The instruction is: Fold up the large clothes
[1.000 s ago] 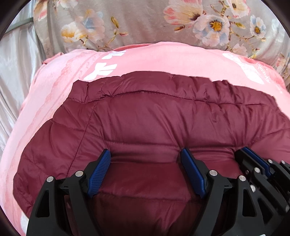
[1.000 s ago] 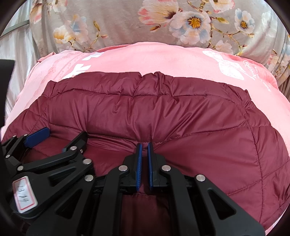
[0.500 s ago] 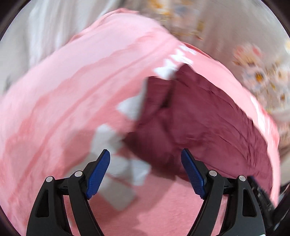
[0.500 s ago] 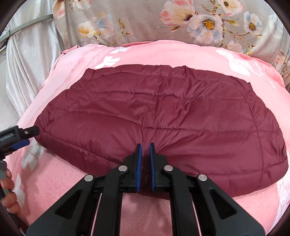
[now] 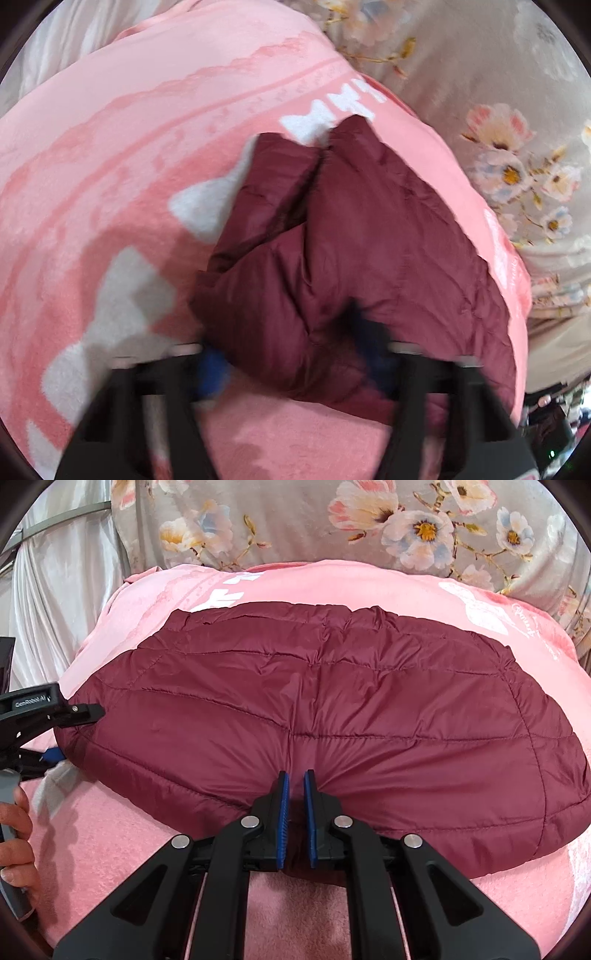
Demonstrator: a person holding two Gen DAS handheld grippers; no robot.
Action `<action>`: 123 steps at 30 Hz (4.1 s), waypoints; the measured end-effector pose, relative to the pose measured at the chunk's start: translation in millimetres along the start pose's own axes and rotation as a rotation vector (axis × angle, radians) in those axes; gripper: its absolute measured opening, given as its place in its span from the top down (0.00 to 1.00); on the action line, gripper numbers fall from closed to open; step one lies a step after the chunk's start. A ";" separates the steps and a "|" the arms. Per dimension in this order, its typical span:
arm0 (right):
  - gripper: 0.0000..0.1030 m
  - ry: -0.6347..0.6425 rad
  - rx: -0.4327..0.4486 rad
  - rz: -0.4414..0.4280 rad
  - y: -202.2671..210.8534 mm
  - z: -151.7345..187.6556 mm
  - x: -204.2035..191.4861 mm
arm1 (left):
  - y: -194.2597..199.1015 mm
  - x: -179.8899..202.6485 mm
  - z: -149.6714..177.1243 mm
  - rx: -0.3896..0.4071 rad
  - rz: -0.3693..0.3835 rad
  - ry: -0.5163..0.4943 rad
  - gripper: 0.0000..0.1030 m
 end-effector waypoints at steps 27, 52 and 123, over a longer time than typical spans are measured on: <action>0.91 -0.281 0.077 -0.105 114.9 31.7 56.8 | 148.7 223.3 85.8 0.243 0.244 -0.619 0.92; 0.51 -0.276 0.226 -0.048 169.9 -1.1 98.3 | 121.5 219.1 98.6 0.344 -0.026 -0.589 0.32; 0.72 -0.634 0.103 0.041 71.4 -46.6 203.7 | -14.1 285.4 16.6 0.092 -0.094 -0.593 0.46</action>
Point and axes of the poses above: each gripper's, at about its wrist camera, not at the fingertips, and y roughly against the way its jaws point, x to its right, z to its underside, the point moved 5 cm from there along -y, roughly the way its jaws point, and after that the axes turned 12 degrees about -z, right-handed, at the moved point
